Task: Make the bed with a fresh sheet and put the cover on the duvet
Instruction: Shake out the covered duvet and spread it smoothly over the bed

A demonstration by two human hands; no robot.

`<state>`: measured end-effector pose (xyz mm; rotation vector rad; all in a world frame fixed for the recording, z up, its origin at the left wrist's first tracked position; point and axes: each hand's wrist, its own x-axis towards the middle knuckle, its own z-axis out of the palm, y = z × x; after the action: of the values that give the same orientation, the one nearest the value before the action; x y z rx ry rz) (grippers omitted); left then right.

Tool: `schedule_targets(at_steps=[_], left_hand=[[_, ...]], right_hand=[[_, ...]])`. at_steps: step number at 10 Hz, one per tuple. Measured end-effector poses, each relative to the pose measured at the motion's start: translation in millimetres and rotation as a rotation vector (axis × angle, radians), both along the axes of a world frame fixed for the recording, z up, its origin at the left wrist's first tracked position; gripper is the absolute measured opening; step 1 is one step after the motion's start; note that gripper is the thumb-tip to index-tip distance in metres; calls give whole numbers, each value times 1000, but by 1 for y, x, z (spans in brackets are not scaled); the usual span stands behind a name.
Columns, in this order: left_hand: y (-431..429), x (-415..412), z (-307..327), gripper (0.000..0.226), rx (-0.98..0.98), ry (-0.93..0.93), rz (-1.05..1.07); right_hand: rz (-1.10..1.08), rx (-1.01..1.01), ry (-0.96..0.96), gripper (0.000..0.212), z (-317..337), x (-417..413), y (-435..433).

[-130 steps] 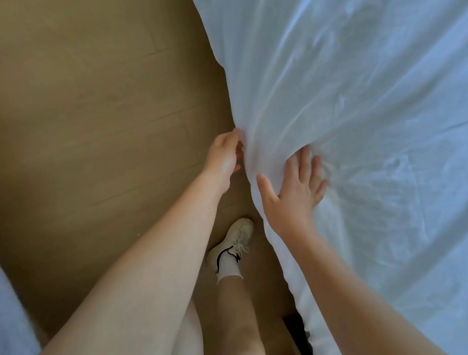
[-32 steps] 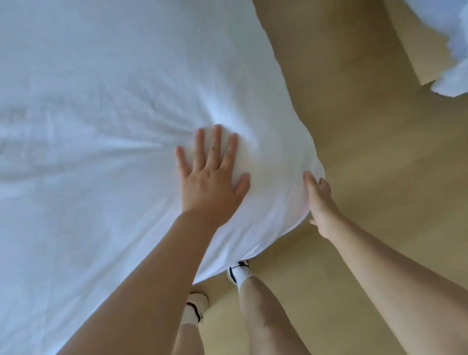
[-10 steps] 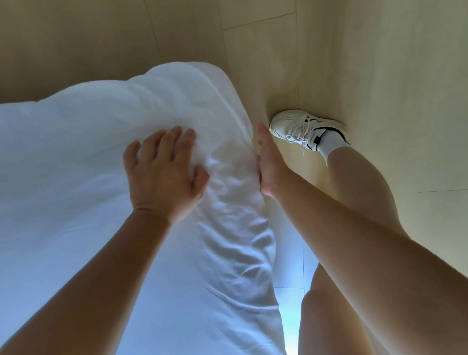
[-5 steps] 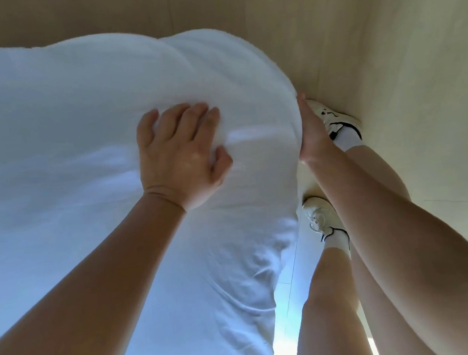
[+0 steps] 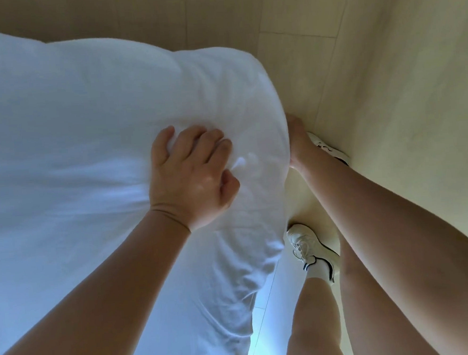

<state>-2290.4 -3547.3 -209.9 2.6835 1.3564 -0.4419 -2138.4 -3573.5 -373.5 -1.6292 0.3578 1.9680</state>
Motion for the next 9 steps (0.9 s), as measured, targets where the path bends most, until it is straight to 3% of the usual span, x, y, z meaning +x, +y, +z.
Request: schedule_targets(at_steps=[1, 2, 3, 4, 5, 6, 7, 8, 9], left_hand=[[0, -2, -1, 30, -6, 3, -4], [-2, -3, -3, 29, -10, -9, -14], [-1, -4, -3, 29, -14, 2, -22], [0, -4, -2, 29, -17, -5, -34], [0, -5, -3, 29, -30, -14, -30], [-1, -4, -2, 29, -39, -11, -20], [-1, -2, -2, 24, -54, 7, -9], [-2, 0, 2, 22, -69, 24, 26], [-1, 3, 11, 25, -95, 47, 63]], right_hand=[[194, -36, -259, 24, -20, -1, 6], [781, -123, -401, 23, -36, 2, -10], [862, -201, -252, 37, -32, -7, -10], [702, -177, -465, 36, -21, -10, 9], [231, 60, -893, 36, 7, 5, 33], [240, 556, -803, 42, 58, -13, 16], [910, 528, -417, 48, 71, -40, -43], [1025, 7, -306, 49, 62, -28, -64], [618, 148, -832, 50, 88, -16, -47]])
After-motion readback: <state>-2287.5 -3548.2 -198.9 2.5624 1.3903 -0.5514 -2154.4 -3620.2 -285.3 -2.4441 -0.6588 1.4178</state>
